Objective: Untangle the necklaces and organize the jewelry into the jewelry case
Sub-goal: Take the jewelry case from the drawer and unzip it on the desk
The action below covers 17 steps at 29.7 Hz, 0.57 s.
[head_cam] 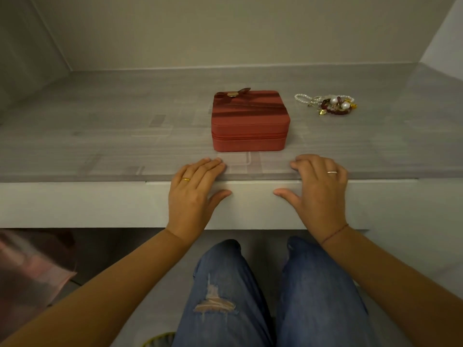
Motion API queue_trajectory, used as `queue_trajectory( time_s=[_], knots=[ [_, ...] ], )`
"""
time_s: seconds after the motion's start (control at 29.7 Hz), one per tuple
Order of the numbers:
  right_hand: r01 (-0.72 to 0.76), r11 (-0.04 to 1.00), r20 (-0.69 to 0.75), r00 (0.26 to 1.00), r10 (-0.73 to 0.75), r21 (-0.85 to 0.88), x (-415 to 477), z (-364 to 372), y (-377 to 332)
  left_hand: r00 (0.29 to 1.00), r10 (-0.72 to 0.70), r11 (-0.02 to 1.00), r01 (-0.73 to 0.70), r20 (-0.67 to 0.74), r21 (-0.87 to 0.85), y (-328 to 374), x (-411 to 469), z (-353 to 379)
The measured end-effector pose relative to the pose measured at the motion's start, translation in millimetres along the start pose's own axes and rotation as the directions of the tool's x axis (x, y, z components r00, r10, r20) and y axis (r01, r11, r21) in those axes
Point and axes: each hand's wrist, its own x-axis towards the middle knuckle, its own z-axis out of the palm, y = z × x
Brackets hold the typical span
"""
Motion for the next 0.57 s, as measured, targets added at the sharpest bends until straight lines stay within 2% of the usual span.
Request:
queue_trajectory(
  time_s=[0.13,0.24,0.3,0.34,0.37,0.44,0.51,0.57],
  knots=[
    [-0.022,0.998,-0.044,0.999,0.019,-0.061,-0.1,4.0,-1.4,0.998,-0.028,0.999,0.03,-0.052,0.035,3.5,-0.7,5.0],
    [-0.033,0.997,0.007,0.999,0.034,-0.071,0.7,-0.5,-6.3,1.0,-0.028,0.999,0.028,0.003,0.038,5.3,1.1,0.3],
    [-0.048,0.999,0.065,0.997,0.049,-0.006,9.1,-10.5,-6.7,0.996,-0.047,0.999,0.048,0.08,-0.014,8.7,7.4,-11.5],
    [-0.08,0.991,0.116,0.991,0.068,0.104,19.0,-17.7,-4.2,0.989,-0.089,0.992,0.098,0.114,-0.074,10.1,13.9,-18.8],
    [-0.142,0.953,0.197,0.976,0.09,0.267,33.0,-25.9,0.0,0.978,-0.152,0.972,0.174,0.14,-0.16,10.5,23.6,-26.7],
    [-0.278,0.773,0.332,0.939,0.093,0.57,68.8,-35.7,14.3,0.949,-0.27,0.884,0.312,0.164,-0.348,5.7,50.4,-37.6],
    [-0.356,0.665,0.389,0.915,0.105,0.657,107.1,-26.4,35.0,0.919,-0.348,0.79,0.393,0.184,-0.47,-4.6,83.1,-37.1],
    [-0.425,0.604,0.484,0.872,0.073,0.674,141.9,-6.7,50.1,0.867,-0.401,0.684,0.499,0.297,-0.533,-16.5,118.8,-26.3]
  ],
)
